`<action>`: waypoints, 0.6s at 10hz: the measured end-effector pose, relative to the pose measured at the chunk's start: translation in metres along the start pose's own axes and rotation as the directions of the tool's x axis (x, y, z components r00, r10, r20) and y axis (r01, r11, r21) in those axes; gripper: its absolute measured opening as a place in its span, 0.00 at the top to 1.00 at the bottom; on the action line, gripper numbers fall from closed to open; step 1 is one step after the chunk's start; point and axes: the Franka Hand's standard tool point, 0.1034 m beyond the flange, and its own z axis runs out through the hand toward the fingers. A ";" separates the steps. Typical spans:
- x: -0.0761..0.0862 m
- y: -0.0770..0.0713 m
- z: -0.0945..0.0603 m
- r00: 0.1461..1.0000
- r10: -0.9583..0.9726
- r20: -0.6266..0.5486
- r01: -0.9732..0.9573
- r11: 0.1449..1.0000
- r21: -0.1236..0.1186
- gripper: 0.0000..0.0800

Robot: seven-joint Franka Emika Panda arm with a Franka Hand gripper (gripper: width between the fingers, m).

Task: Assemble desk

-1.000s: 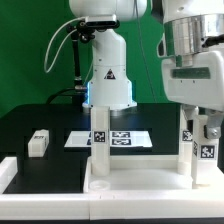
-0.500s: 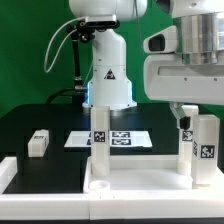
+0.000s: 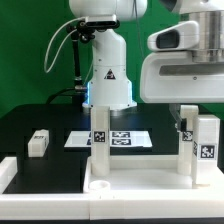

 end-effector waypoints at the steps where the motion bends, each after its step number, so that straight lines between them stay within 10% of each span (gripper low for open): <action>1: 0.000 0.001 0.001 0.998 0.069 0.001 -0.069 0.998 -0.001 0.22; 6: 0.000 0.007 0.001 0.948 0.319 0.001 -0.319 0.948 -0.007 0.63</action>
Offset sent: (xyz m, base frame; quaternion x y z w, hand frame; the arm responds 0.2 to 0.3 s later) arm 0.0000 0.0000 0.0000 0.0000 0.0000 0.1938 0.9810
